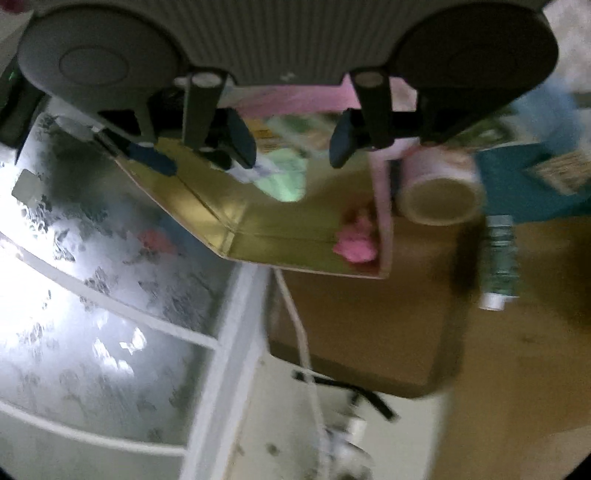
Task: Organize soft objects
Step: 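Reach the right tool toward the white tissue pack by the cereal box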
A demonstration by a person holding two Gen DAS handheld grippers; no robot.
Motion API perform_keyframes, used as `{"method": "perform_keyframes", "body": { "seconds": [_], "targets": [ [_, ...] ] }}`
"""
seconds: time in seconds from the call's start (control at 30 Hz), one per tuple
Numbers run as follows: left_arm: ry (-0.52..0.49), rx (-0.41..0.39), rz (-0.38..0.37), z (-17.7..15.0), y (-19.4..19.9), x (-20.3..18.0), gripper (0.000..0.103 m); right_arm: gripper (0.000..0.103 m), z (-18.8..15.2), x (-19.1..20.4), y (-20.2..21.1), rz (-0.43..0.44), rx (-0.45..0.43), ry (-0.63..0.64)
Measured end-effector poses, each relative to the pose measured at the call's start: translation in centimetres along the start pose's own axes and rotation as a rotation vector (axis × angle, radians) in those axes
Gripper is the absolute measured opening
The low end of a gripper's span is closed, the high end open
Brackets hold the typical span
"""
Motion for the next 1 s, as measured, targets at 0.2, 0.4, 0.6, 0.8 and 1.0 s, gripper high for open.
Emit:
{"method": "perform_keyframes", "body": {
  "seconds": [0.2,0.4,0.6,0.8,1.0],
  "targets": [
    [0.064,-0.01,0.24,-3.9,4.8,9.9,0.05,0.063,1.6,4.3,0.5,0.127,-0.058,0.059],
    [0.087,0.039,0.495,-9.5,8.4,18.8,0.05,0.037,2.2,11.7,-1.3,0.414,0.052,0.127],
    [0.23,-0.039,0.517,-11.5,11.5,23.6,0.057,0.047,2.1,21.8,-6.7,0.646,0.223,0.177],
    [0.256,-0.085,0.496,-11.4,12.4,24.1,0.06,0.087,1.5,30.9,-13.6,0.699,0.307,0.214],
    [0.26,-0.09,0.489,-11.4,12.7,23.7,0.063,0.098,0.6,34.6,-18.3,0.678,0.334,0.273]
  ]
}}
Point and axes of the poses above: each gripper's, at about its wrist camera, not at the fingertips, and y roughly against the way its jaws point, x to its left, z to its top, the point moved 1 cm from there along -y, roughly the way its jaws point, and after that the axes turned 12 degrees about z, right-handed, at the moved point
